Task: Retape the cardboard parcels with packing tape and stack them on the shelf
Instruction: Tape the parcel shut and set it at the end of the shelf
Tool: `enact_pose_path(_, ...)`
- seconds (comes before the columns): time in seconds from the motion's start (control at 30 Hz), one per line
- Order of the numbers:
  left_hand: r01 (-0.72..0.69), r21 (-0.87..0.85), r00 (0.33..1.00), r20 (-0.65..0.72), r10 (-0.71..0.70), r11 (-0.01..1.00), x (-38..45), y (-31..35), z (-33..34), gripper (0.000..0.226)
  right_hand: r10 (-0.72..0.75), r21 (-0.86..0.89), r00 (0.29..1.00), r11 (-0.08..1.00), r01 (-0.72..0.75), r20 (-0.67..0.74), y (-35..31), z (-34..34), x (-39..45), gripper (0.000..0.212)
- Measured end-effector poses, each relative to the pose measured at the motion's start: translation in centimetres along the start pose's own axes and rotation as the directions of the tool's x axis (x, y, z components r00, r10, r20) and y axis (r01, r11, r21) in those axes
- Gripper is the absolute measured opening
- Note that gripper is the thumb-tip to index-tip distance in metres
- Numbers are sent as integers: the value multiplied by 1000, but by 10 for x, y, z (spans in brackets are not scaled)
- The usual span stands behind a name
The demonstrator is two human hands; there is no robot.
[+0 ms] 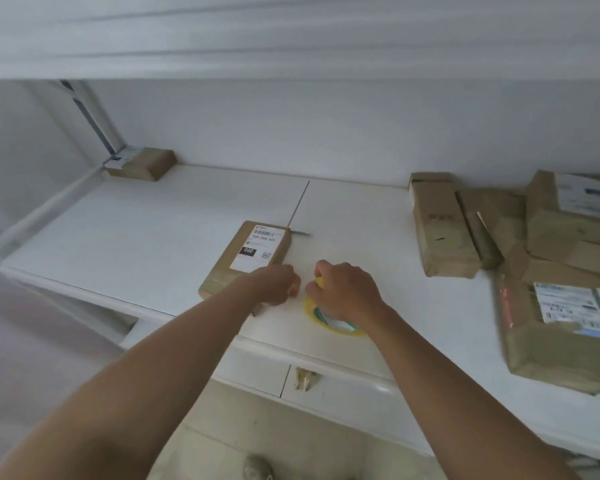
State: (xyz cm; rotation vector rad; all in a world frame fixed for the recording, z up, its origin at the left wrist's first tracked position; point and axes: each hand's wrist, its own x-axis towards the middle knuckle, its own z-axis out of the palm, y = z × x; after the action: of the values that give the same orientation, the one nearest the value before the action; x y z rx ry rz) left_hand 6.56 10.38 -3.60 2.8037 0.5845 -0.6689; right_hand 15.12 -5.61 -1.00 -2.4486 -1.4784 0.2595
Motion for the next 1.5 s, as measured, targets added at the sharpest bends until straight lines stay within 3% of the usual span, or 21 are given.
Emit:
enact_pose_path(0.27,-8,178,999,49,-1,984,-1,-1,-11,14,0,17,999,1000,1,-42,1,3,-3,35)
enact_pose_path(0.37,-23,119,998,63,15,993,-13,2,-14,16,13,63,999,998,-10,-53,8,2,-6,34)
enact_pose_path(0.43,-46,41,998,43,44,998,-21,6,-22,17,53,184,996,982,-39,-74,24,1,-14,35)
enact_pose_path(0.5,-58,-53,998,4,58,997,-30,15,-34,22,82,319,992,947,-49,-93,45,3,-28,45)
enact_pose_path(0.6,-42,-141,998,46,49,989,-39,33,-49,11,88,445,992,895,-39,-91,66,4,-48,61)
enact_pose_path(0.73,-48,-111,994,88,58,993,-44,49,-58,19,106,541,991,839,-49,-75,73,4,-54,39)
enact_pose_path(0.83,-18,-198,989,140,46,980,-47,50,-62,26,98,579,995,813,-63,-30,75,4,-54,27)
enact_pose_path(1.07,34,-492,993,113,25,870,-52,27,-55,21,71,661,992,741,-121,102,75,-3,-46,32)
enact_pose_path(1.2,75,-551,995,102,-22,831,-53,13,-40,20,113,670,979,714,-201,173,75,2,-37,44)
enact_pose_path(1.33,151,-755,987,75,-145,638,-51,7,-25,12,218,753,953,586,-299,209,74,10,-35,60)
enact_pose_path(1.43,134,-843,981,40,-187,522,-50,9,-12,11,218,793,961,549,-264,169,71,14,-36,50)
enact_pose_path(1.5,110,-837,979,-2,-203,536,-50,10,-5,13,192,797,969,556,-237,155,69,14,-38,42)
